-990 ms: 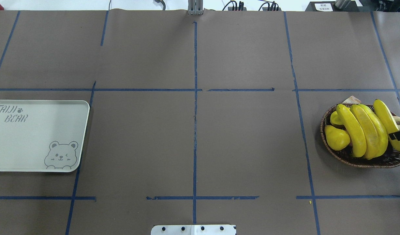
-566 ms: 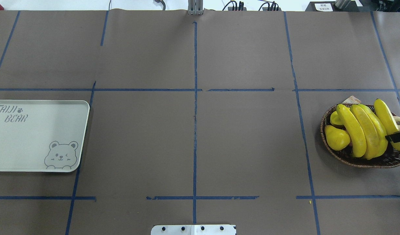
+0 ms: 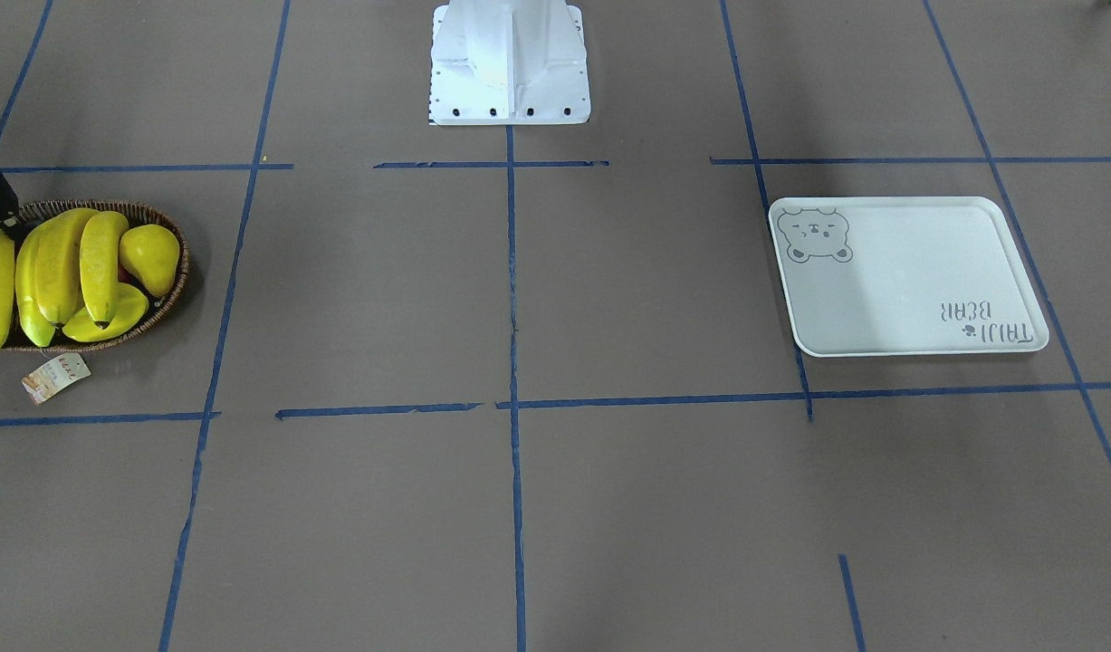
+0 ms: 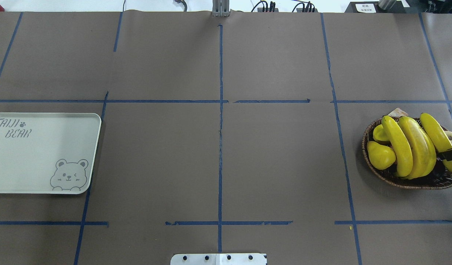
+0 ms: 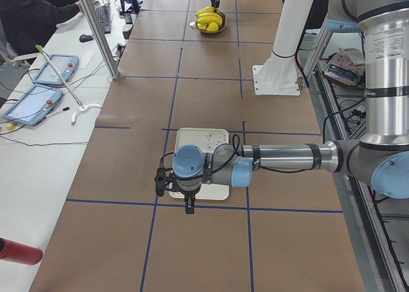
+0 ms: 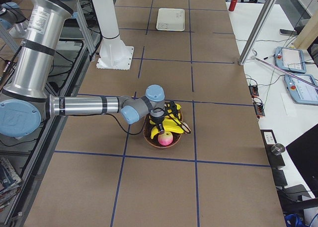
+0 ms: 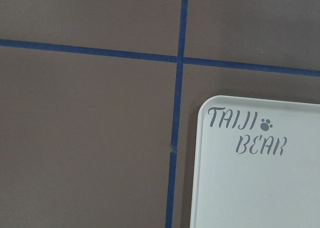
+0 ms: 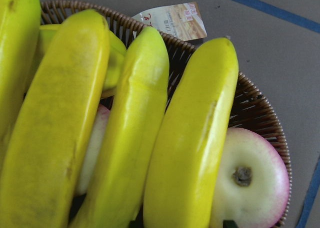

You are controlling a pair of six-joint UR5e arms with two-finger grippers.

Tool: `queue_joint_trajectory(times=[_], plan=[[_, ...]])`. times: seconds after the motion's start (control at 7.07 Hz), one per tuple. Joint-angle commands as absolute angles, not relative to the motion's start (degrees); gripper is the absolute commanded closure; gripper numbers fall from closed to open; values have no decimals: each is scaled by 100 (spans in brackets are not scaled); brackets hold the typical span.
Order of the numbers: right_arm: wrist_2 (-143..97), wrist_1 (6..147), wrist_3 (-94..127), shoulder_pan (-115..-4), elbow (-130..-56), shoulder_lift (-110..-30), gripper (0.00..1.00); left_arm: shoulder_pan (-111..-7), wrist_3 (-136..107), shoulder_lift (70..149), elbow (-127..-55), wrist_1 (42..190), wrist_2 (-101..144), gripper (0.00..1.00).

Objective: Transfer all bananas from basket to plate

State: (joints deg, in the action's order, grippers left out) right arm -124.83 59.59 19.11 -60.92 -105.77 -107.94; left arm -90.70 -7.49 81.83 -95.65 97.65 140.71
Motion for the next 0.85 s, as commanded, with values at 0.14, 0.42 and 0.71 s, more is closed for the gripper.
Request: queue_joint_trajectory(times=[0.14,0.42,0.71], plan=[[-12507,5959,1907,-6100,-10573,-10793,42,-9070,-765,8226,-9571,9765,14071,0],[-12533,5950,1907,-6135,-10582,-10758,41,-9070,-765,8235,-9571,9765,14071,0],[-12507,5959,1907,-6126,-10556,-10740,40,-9070,-765,8235,-9571,9765,14071,0]])
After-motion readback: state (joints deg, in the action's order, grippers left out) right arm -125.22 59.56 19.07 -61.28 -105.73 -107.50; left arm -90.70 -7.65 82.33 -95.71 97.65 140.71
